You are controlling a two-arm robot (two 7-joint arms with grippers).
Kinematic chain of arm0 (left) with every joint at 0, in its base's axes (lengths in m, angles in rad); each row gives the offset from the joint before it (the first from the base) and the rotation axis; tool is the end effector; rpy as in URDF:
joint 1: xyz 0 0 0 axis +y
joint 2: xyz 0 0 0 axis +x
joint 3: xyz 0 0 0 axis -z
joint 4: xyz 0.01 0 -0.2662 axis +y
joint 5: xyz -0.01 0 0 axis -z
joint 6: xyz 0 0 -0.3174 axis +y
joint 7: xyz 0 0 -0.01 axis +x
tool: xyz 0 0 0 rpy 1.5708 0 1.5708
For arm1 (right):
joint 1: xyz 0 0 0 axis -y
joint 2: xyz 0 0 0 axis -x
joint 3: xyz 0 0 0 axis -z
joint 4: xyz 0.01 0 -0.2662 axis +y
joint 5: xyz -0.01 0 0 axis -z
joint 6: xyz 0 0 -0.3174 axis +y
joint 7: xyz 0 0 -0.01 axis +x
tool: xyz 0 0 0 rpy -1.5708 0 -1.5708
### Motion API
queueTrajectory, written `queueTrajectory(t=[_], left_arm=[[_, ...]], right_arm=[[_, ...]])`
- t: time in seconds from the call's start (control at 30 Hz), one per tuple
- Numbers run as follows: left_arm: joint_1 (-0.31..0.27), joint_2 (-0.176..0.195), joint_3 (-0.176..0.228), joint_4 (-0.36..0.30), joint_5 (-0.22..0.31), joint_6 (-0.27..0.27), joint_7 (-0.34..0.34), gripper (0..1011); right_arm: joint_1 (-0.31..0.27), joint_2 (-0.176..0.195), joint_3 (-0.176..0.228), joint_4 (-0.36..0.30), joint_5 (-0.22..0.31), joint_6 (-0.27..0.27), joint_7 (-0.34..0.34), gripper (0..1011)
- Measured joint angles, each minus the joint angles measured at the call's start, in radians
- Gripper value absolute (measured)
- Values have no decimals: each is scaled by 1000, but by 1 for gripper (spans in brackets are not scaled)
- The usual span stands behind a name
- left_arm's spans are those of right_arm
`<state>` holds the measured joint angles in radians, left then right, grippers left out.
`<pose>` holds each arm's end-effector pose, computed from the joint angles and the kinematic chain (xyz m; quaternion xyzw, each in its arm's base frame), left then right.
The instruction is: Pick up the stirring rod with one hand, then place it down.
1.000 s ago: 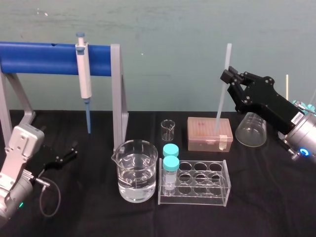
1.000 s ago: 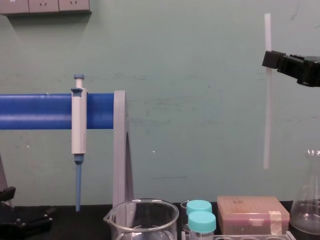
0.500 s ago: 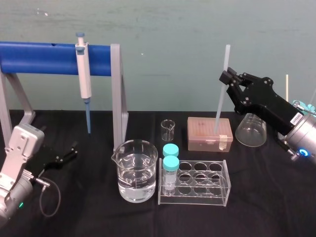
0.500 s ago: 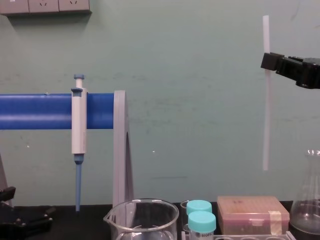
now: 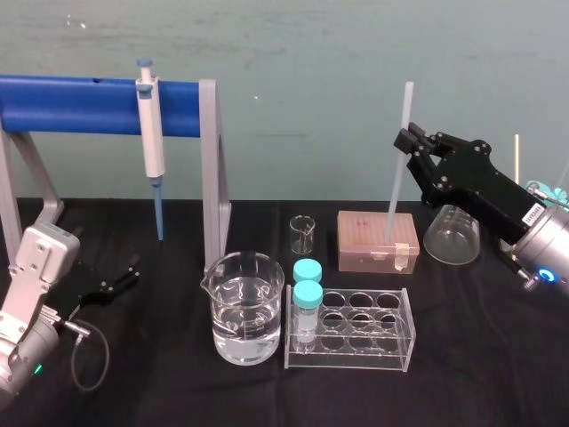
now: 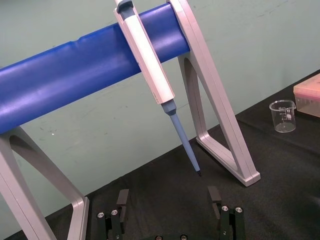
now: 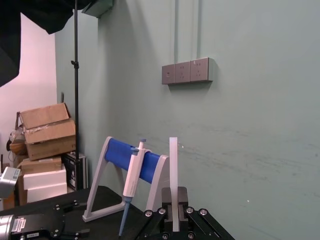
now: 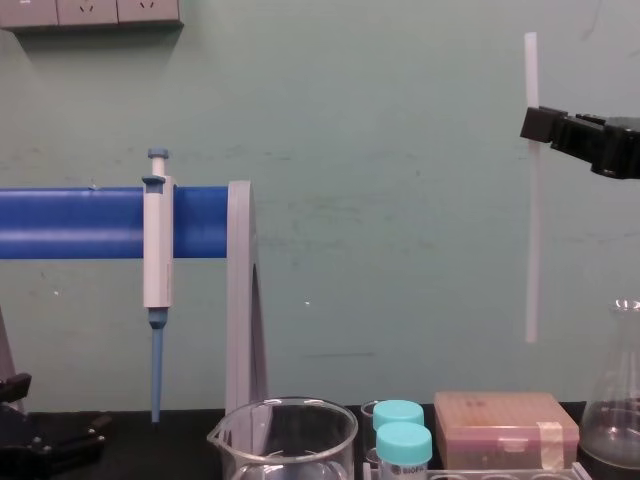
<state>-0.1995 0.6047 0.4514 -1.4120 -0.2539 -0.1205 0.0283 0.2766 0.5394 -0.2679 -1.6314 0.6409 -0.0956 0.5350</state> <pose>0.3623 0.0669 -0.2847 0.1415 -0.1325 0.5799 0.7913 0.3854 -0.0551 -0.1659 0.1036 -0.0958 -0.3710 0.9178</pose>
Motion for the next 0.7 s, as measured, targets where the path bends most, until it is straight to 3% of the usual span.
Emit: queueTrajectory(t=[0.7], left_arm=[[0,0,0,0,0,0,0,1000]], right_arm=[[9,-5,-8,13,-4,0,1,66]])
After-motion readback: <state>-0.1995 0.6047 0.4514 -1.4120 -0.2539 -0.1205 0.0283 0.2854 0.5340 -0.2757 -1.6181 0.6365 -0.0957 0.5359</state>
